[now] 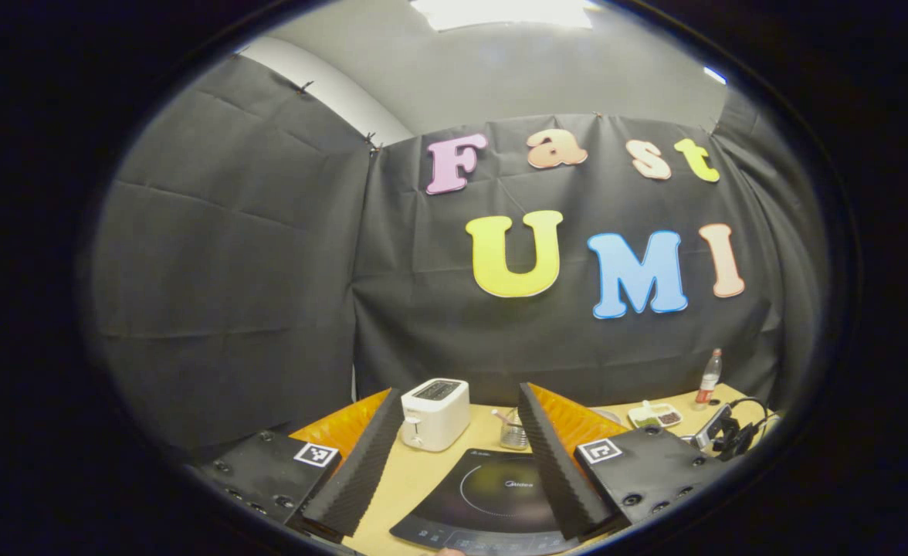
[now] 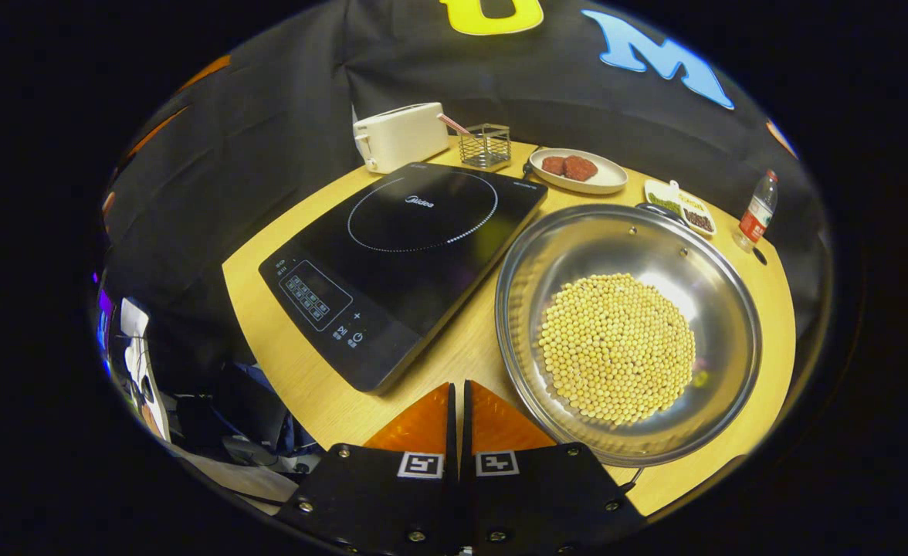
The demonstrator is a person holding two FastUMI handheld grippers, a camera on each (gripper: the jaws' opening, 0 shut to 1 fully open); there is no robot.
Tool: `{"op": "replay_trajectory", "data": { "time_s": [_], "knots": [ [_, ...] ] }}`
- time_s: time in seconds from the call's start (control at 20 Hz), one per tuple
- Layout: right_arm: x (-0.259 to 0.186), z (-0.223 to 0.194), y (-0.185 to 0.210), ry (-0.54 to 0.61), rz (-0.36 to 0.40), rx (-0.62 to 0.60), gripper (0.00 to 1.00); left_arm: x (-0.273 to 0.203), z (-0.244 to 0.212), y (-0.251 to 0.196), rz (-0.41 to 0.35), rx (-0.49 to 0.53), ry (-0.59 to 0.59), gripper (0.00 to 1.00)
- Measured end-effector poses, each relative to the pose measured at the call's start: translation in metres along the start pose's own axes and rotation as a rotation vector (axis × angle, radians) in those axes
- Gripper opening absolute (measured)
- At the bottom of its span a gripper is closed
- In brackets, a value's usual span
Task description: First push the handle of the pot to place it horizontally, then grasp the pot with both hands and set it on the induction cooktop.
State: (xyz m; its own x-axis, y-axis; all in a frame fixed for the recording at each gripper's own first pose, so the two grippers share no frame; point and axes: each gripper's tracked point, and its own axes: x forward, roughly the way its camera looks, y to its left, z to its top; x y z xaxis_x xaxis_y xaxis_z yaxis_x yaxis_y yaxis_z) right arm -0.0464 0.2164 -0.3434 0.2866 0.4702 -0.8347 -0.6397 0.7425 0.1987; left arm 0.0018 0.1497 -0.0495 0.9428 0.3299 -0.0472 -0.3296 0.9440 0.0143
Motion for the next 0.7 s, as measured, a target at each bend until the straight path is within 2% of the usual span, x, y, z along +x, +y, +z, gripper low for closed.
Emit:
{"op": "replay_trajectory", "data": {
  "time_s": [0.05, 0.1, 0.35, 0.5, 0.65, 0.7],
  "knots": [
    [0.001, -0.001, -0.003, 0.009, -0.008, 0.013, 0.01, 0.001, 0.0, -0.001, -0.007, -0.001, -0.002, 0.94],
    [0.002, -0.003, -0.007, 0.018, -0.022, 0.023, 0.01, 0.003, 0.0, -0.002, -0.014, -0.002, -0.002, 1.0],
    [0.005, -0.013, -0.011, 0.055, -0.043, 0.09, 0.01, 0.018, -0.004, -0.014, -0.07, -0.014, -0.002, 1.0],
    [0.005, -0.015, -0.014, 0.056, -0.059, 0.12, 0.01, 0.054, -0.003, -0.039, -0.112, -0.023, -0.007, 1.0],
    [0.001, -0.016, -0.016, 0.057, -0.077, 0.152, 0.01, 0.063, -0.004, -0.05, -0.158, -0.038, -0.012, 0.94],
    [0.001, -0.017, -0.017, 0.059, -0.087, 0.159, 0.01, 0.066, -0.005, -0.055, -0.175, -0.045, -0.011, 0.97]
  ]
}}
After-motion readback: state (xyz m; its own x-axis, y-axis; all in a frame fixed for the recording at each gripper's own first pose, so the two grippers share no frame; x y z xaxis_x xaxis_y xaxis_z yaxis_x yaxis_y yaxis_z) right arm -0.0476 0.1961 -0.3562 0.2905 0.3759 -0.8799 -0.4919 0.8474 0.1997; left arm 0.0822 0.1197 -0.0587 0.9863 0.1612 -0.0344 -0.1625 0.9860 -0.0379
